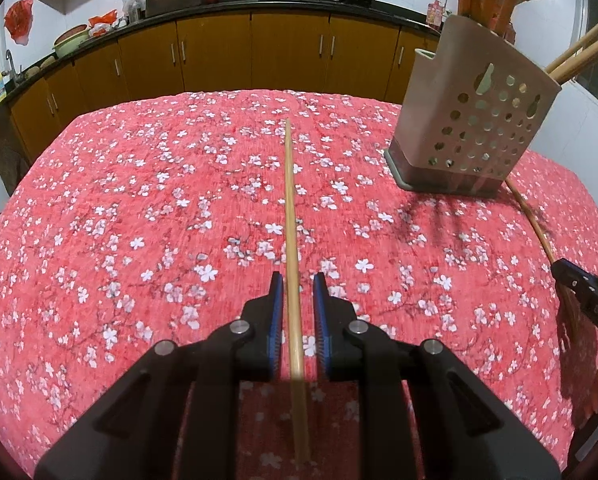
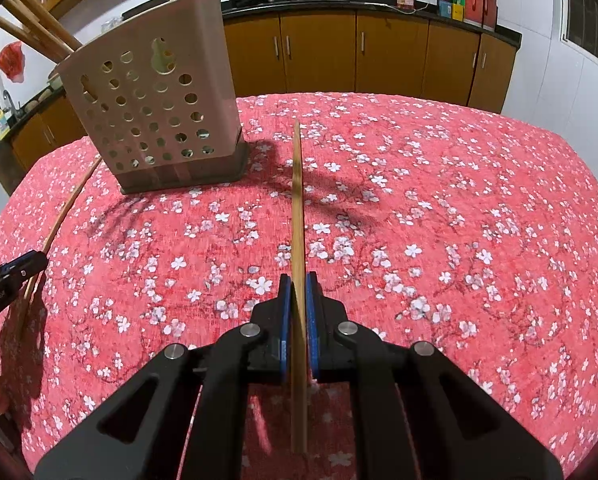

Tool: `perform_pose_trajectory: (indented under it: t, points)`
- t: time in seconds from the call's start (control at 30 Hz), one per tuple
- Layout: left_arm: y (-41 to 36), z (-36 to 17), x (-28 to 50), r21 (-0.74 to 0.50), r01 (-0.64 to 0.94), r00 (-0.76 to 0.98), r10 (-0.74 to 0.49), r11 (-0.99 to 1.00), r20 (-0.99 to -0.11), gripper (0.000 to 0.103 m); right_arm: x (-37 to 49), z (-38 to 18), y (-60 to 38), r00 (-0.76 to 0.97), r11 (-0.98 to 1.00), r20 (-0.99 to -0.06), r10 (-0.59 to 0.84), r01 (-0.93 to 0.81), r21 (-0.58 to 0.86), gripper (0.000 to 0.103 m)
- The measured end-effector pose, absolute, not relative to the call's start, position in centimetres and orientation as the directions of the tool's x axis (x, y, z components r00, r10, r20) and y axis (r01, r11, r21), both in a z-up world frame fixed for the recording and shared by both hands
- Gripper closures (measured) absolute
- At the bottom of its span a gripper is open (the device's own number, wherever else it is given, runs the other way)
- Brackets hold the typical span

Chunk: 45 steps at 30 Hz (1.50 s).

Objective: Organize utensils
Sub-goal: 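Close the left tool on a chopstick while the right tool grasps another, then lift both chopsticks upright and carry them above the beige holder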

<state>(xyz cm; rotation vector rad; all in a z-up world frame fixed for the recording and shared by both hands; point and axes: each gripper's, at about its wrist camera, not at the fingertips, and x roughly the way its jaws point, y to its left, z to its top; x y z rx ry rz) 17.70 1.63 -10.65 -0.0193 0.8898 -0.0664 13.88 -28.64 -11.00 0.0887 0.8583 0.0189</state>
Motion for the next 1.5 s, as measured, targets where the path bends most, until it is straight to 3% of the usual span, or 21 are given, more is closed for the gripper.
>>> perform_pose_trajectory:
  t: [0.33,0.6,1.17,1.5]
  points:
    - [1.9,-10.6,16.8,-0.052,0.036,0.627,-0.063,0.998,-0.776,0.095,13.8,-11.0,-28.7,0.654,0.995,-0.754,0.065,0.019,0.102,0.095]
    - [2.2,-9.9,15.9,-0.034,0.066,0.613,-0.067,0.997,-0.787,0.095,12.5,-9.2,-29.2,0.696,0.993,-0.714,0.076,0.011,0.117,0.095]
    - [2.7,0.6,12.7,-0.092,0.11,0.789,-0.144,0.99,-0.598,0.095,10.1,-1.1,-31.4,0.857,0.987,-0.513,0.06,0.027,0.161,0.095]
    - [2.0,3.2,11.6,-0.094,0.138,0.831,-0.167,0.986,-0.531,0.095,9.7,-0.2,-31.6,0.877,0.985,-0.478,0.056,0.029,0.169,0.095]
